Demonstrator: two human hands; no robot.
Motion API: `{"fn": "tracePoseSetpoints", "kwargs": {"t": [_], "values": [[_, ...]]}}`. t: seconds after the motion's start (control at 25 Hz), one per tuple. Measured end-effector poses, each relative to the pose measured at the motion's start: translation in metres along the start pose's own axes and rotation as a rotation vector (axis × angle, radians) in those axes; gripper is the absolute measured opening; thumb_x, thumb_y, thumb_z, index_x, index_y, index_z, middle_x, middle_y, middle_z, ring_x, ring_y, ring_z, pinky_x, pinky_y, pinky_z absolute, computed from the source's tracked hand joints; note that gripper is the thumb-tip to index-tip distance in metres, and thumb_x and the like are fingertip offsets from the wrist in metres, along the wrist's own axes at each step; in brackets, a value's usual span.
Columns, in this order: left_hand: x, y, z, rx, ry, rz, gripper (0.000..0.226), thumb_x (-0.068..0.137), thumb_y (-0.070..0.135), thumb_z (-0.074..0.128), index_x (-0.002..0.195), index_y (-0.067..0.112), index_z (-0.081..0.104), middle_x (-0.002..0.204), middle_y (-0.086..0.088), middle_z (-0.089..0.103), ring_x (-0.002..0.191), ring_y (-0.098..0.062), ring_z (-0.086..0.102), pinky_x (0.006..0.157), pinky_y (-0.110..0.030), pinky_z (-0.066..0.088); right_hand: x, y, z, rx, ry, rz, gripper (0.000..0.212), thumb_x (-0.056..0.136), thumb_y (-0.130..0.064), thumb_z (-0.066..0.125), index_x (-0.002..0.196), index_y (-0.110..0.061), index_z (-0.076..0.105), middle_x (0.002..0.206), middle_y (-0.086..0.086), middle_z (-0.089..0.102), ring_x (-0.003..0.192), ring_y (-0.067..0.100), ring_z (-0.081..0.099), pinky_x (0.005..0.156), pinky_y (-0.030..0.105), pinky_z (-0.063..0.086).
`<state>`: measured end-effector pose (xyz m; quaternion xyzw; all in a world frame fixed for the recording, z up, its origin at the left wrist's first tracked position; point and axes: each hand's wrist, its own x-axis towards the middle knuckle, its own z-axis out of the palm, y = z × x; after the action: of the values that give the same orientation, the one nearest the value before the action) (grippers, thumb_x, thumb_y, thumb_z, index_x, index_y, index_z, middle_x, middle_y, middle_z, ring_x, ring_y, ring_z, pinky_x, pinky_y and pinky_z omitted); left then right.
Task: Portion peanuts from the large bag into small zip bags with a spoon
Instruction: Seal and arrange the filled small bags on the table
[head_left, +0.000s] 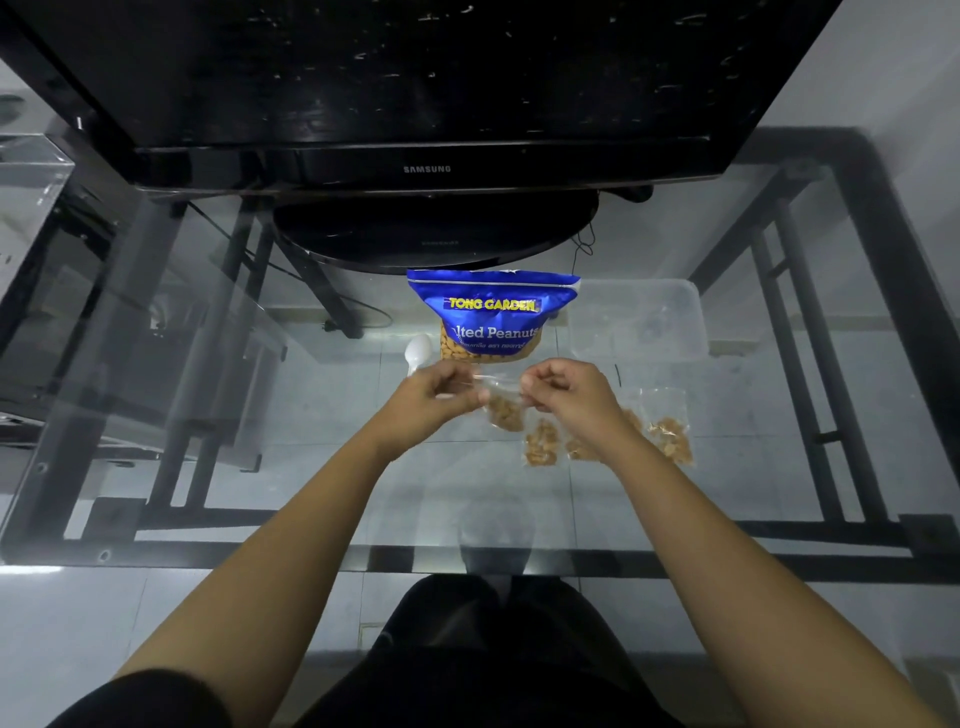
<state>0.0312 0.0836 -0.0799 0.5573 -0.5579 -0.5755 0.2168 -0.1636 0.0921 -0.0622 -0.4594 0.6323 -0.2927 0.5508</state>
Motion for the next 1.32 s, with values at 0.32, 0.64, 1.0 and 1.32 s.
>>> {"fn": "tracePoseSetpoints", "kwargs": {"t": [0.32,0.64,1.0,1.32], "values": [[0.001,-0.034,0.022,0.115,0.114,-0.215,0.015,0.087,0.020,0.064,0.092,0.006,0.065,0.077,-0.007,0.066,0.074,-0.020,0.061,0.069,-0.026,0.052,0.028,0.038,-0.022,-0.901,0.019,-0.131,0.035,0.093,-0.018,0.051,0.128,-0.011,0.053,0.126,0.013,0.054,0.117,0.030,0.047,0.097,0.034,0.038],[-0.001,-0.027,0.032,0.508,0.352,-0.085,0.042,0.081,0.034,0.068,0.111,0.008,0.054,0.094,-0.001,0.055,0.082,-0.015,0.053,0.072,-0.026,0.042,0.020,0.046,-0.020,-0.753,0.080,-0.241,0.008,0.089,-0.010,0.058,0.095,-0.007,0.062,0.096,0.009,0.064,0.097,0.023,0.053,0.074,0.025,0.039],[0.010,0.001,0.061,-0.136,0.101,-0.067,0.015,0.085,0.011,0.065,0.099,0.008,0.066,0.086,-0.009,0.070,0.083,-0.021,0.068,0.080,-0.032,0.056,0.000,0.049,-0.026,-0.080,0.091,-0.059,0.011,0.086,-0.025,0.064,0.096,-0.022,0.063,0.088,-0.005,0.069,0.082,0.007,0.066,0.073,0.018,0.050],[0.017,0.022,0.058,0.128,0.032,0.061,0.013,0.087,0.016,0.063,0.092,0.005,0.067,0.082,-0.012,0.068,0.064,-0.012,0.063,0.059,-0.018,0.053,-0.009,0.042,-0.019,-0.060,0.185,-0.059,0.007,0.086,-0.021,0.063,0.080,-0.018,0.065,0.072,-0.005,0.068,0.066,0.007,0.067,0.068,0.024,0.053]]}}
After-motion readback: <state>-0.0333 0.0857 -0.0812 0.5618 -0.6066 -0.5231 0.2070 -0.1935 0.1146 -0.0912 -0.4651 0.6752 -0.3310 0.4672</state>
